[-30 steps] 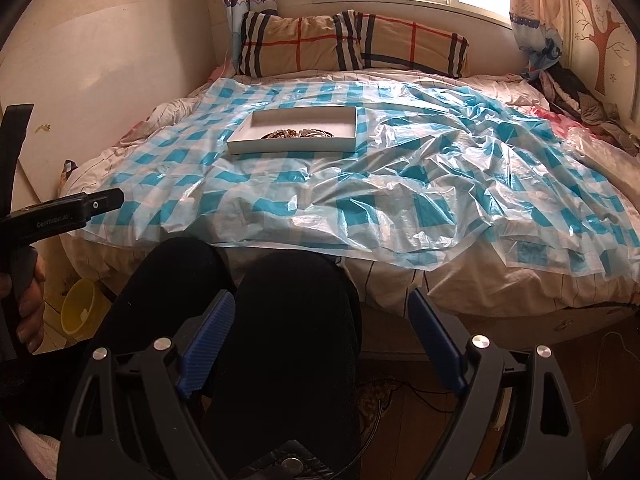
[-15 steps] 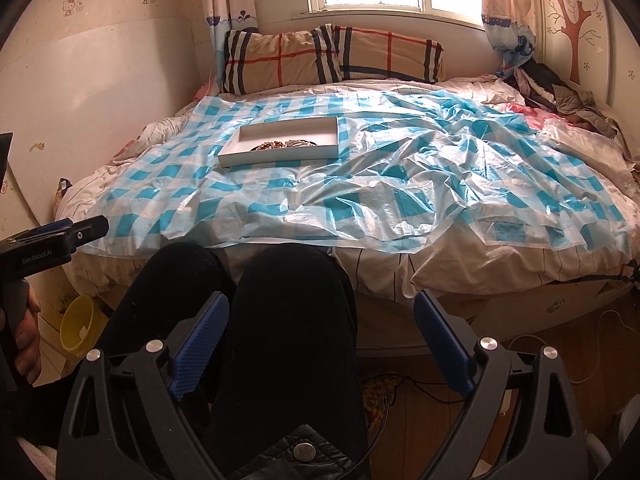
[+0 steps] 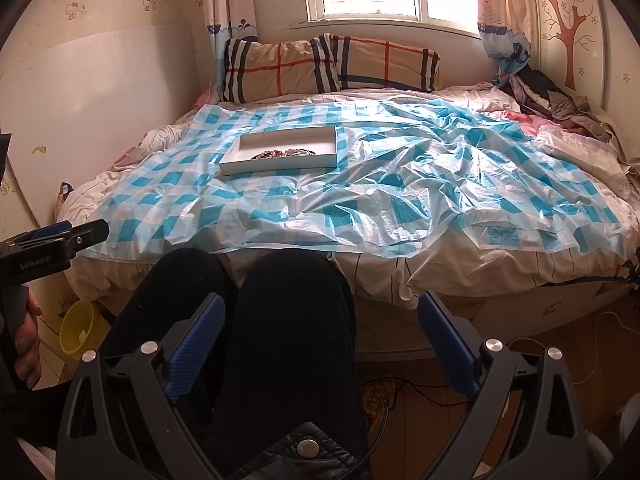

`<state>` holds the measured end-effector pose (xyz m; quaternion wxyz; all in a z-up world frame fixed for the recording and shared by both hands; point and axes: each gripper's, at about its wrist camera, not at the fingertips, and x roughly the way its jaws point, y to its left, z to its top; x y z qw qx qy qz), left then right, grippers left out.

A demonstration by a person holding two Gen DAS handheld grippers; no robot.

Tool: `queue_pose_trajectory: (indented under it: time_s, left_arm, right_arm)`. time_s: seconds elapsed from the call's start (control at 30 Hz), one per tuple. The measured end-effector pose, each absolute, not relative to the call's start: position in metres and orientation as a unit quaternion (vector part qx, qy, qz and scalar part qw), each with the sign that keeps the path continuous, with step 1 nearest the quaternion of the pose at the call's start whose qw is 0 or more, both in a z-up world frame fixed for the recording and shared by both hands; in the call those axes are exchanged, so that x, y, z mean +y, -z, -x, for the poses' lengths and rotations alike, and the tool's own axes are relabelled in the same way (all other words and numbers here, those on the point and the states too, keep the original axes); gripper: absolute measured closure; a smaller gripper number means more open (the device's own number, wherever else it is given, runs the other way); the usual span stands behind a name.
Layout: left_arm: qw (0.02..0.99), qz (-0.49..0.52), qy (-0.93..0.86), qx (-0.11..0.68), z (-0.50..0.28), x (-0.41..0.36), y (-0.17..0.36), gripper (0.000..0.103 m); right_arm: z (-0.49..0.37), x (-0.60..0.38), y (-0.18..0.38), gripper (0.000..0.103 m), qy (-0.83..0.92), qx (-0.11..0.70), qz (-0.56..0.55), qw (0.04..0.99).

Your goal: Organize jewelry

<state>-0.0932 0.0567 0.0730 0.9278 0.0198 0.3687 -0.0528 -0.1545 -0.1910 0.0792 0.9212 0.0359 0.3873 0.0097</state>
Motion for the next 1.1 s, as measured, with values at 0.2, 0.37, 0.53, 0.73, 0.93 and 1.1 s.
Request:
queue_pose_trajectory:
  time_s: [0.2, 0.37, 0.53, 0.73, 0.93, 1.1]
  left_arm:
    - [0.928, -0.018, 0.052, 0.369, 0.0924, 0.0568, -0.0723, 0.008]
    - [0.927, -0.019, 0.053, 0.37, 0.0928, 0.0571, -0.0724, 0.008]
    - [0.927, -0.019, 0.054, 0.371, 0.0954, 0.0558, -0.0718, 0.008]
    - [0.927, -0.02, 0.053, 0.371, 0.0956, 0.0557, -0.0721, 0.008]
    - [0.927, -0.019, 0.054, 0.372, 0.0956, 0.0558, -0.072, 0.008]
    - [0.927, -0.02, 0.053, 0.372, 0.095, 0.0556, -0.072, 0.008]
  right_arm:
    - [0.1549, -0.1905, -0.0789, 0.009, -0.009, 0.389, -0.036, 0.921]
    - [0.1546, -0.1908, -0.0787, 0.009, -0.01, 0.389, -0.035, 0.921]
    - [0.1543, -0.191, -0.0786, 0.008, -0.01, 0.389, -0.036, 0.92]
    - [0.1563, -0.192, -0.077, 0.008, -0.009, 0.39, -0.036, 0.92]
    - [0.1549, -0.1923, -0.0772, 0.008, -0.009, 0.39, -0.037, 0.92]
    - [0.1559, -0.1951, -0.0763, 0.008, -0.008, 0.39, -0.037, 0.92]
